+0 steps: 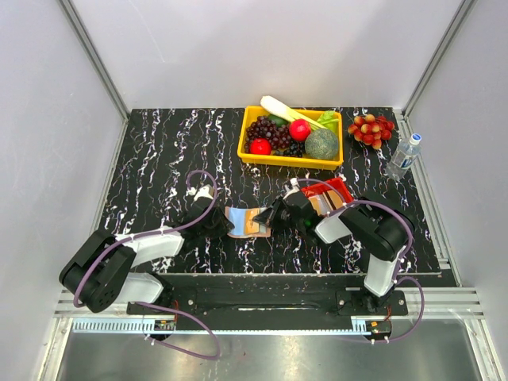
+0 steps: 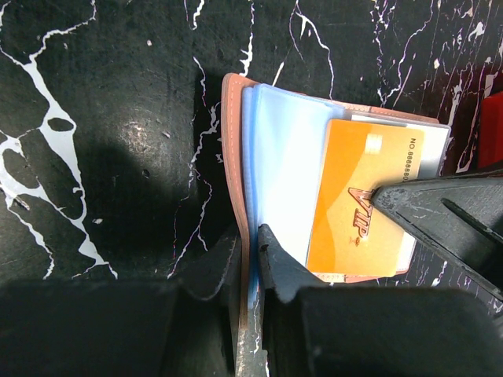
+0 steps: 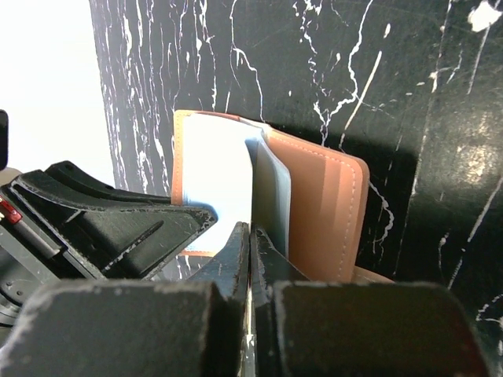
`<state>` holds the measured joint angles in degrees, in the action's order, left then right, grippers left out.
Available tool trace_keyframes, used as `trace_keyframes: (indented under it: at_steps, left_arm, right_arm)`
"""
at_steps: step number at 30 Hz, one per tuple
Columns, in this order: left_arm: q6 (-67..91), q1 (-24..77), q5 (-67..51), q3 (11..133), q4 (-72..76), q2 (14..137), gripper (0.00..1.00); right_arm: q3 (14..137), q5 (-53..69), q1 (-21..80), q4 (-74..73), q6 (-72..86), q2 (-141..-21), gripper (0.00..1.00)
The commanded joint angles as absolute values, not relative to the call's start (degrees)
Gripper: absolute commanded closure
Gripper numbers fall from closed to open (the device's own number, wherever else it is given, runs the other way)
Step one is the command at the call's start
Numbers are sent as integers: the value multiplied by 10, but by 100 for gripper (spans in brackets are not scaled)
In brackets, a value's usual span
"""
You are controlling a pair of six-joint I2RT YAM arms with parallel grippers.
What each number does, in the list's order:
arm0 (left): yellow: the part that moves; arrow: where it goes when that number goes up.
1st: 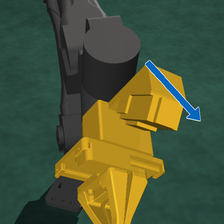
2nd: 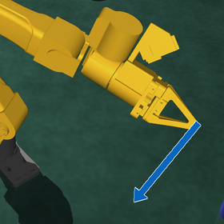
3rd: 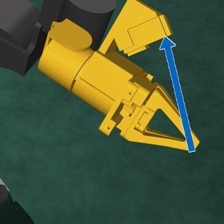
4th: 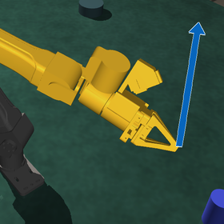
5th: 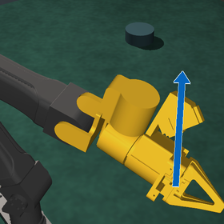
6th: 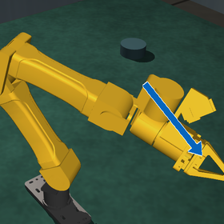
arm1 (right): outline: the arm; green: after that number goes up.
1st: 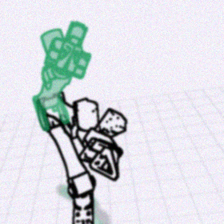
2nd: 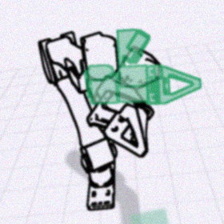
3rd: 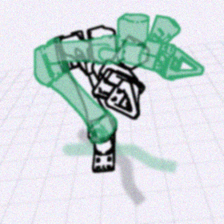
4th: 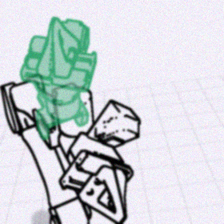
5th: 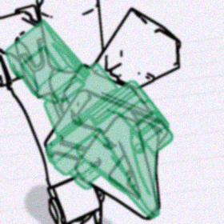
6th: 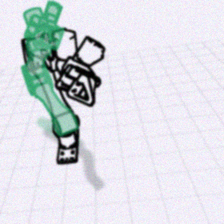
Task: Put the credit cards into the card holder
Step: Insert the credit card into the card holder.
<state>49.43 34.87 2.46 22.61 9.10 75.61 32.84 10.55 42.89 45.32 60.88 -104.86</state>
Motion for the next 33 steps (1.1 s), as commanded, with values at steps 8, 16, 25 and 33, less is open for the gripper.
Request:
trace_keyframes:
  at_steps: [8, 16, 25, 33]
  left_arm:
    - [483, 352, 24, 224, 56, 779, 89]
    - [480, 352, 13, 226, 68, 782, 89]
    - [478, 352, 18, 221, 59, 768, 61]
    - [465, 352, 79, 226, 1, 723, 51]
  right_arm:
    - [349, 71, 424, 383, 613, -1057, 100]
    - [366, 71, 425, 391, 599, -1094, 100]
    - [372, 74, 431, 389, 609, -1120, 100]
    - [377, 69, 431, 335, 598, -1111, 100]
